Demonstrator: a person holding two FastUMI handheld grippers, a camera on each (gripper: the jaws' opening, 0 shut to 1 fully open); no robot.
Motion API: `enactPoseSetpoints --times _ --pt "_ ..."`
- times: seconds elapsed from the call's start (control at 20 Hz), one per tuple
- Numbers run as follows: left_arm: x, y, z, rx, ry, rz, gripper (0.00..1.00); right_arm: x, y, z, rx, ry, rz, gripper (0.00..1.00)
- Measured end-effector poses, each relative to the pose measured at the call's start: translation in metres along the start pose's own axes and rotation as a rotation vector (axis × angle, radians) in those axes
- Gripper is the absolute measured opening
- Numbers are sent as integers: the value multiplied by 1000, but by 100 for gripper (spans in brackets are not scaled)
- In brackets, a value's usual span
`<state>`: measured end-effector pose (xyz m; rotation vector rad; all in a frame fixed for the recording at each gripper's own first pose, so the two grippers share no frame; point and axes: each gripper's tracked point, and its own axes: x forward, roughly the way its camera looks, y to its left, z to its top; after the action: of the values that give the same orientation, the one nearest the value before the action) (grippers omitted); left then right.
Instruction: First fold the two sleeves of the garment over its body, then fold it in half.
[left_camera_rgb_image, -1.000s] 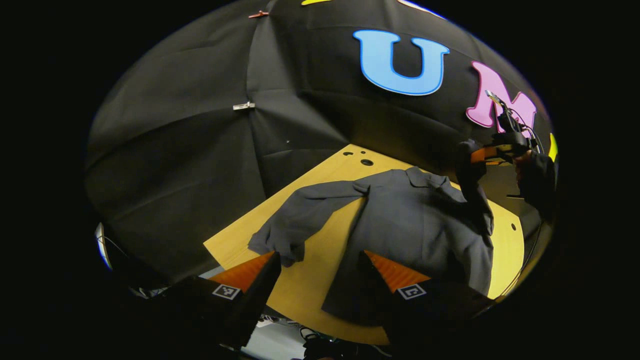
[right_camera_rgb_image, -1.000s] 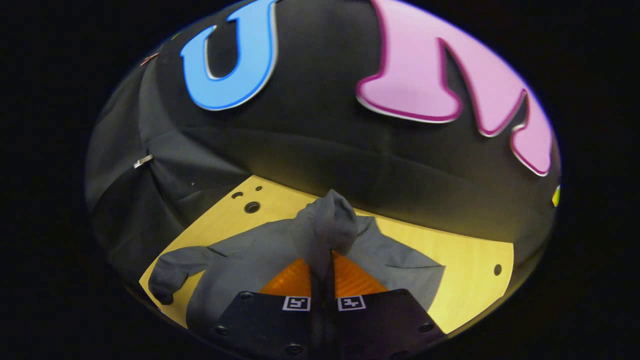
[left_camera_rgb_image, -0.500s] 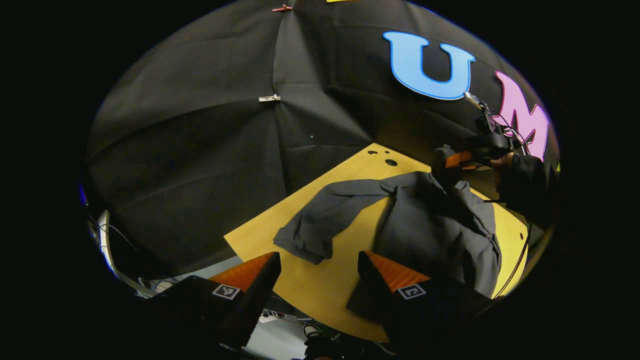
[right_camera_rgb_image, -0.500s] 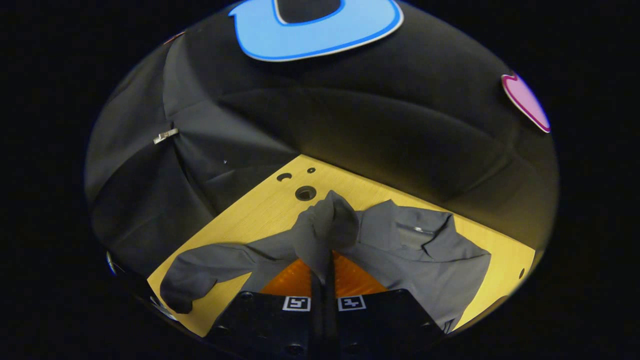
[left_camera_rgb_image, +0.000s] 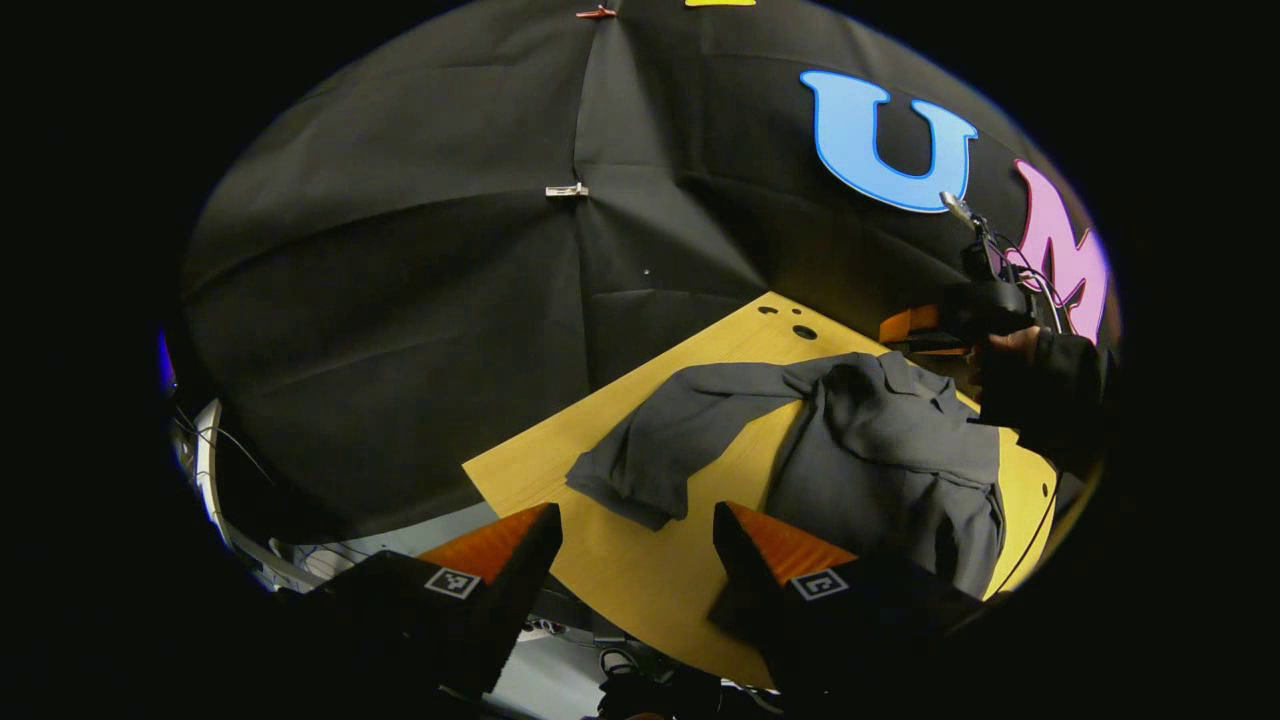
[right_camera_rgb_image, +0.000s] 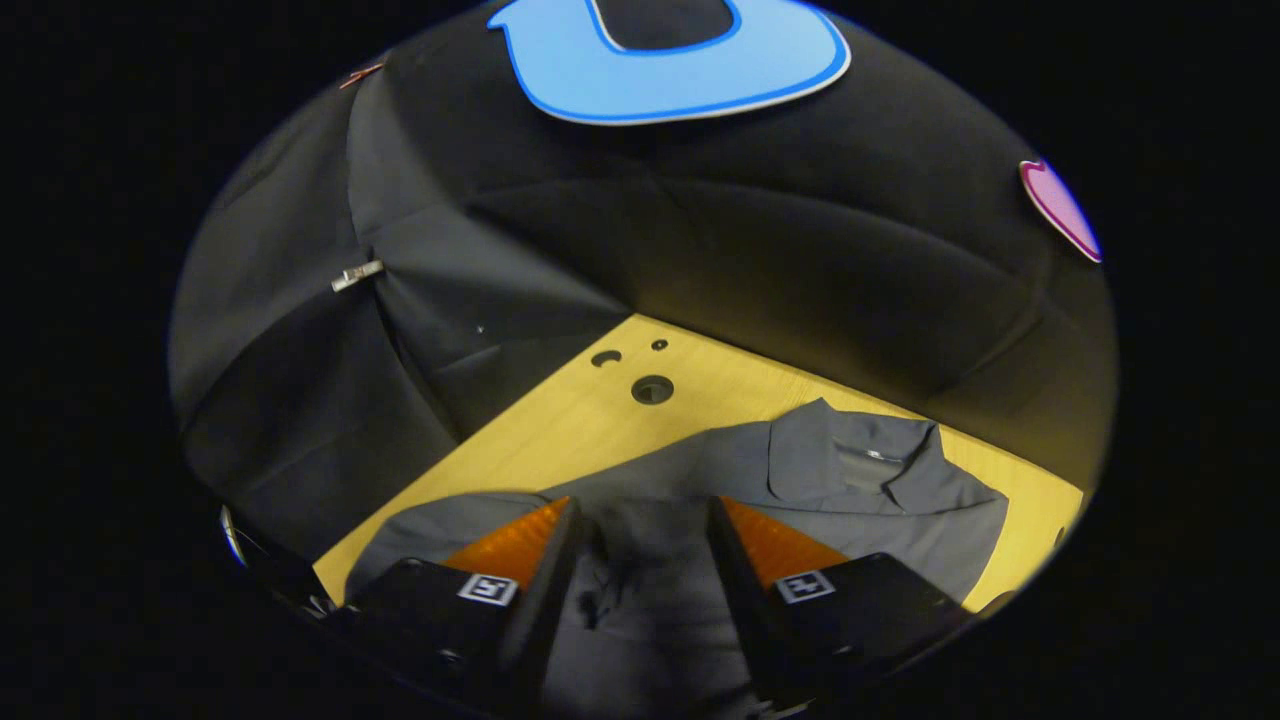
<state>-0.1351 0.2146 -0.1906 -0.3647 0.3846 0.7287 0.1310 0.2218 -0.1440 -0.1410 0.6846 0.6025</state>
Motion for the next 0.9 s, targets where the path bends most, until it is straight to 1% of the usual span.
enactPoseSetpoints --times 0.05,0.1,0.15,0.2,0.25,0.3,0.35,0.4,0.45,0.55,0.6,0.65,0.7,0.75,0.9 --pt "4 1 2 7 -11 2 96 -12 -2 4 18 -18 -10 82" --pt "9 4 4 9 -18 10 96 -27 -2 7 32 -35 -6 100" --pt "15 7 5 6 -24 19 96 -43 -7 10 31 -48 -18 100" --pt "22 11 8 -2 -27 29 96 -60 -17 11 15 -60 -40 96" --pt "28 15 9 -11 -30 39 96 -76 -29 11 -7 -73 -68 100" --pt "37 21 9 -19 -26 55 96 -93 -40 9 -26 -81 -97 100" --pt "45 27 6 -28 -19 69 92 -107 -50 2 -27 -85 -130 100" --pt "52 30 4 -40 -9 74 96 -123 -55 -4 -12 -91 -144 95" --pt "60 31 3 -50 -4 77 96 -136 -55 -9 5 -97 -149 100" --pt "79 36 -2 -62 15 92 96 -167 -73 -25 31 -103 -188 99" --pt "89 36 -4 -69 31 91 92 -178 -78 -33 48 -93 -199 99" --pt "99 37 -7 -72 49 87 96 -192 -80 -45 85 -71 -203 99" --pt "108 38 -9 -69 64 90 92 -206 -81 -52 120 -59 -201 99" --pt "119 40 -10 -60 69 97 96 -220 -86 -56 145 -65 -211 99" --pt "149 39 -24 -4 110 110 96 -261 -102 -70 157 -79 -272 99"
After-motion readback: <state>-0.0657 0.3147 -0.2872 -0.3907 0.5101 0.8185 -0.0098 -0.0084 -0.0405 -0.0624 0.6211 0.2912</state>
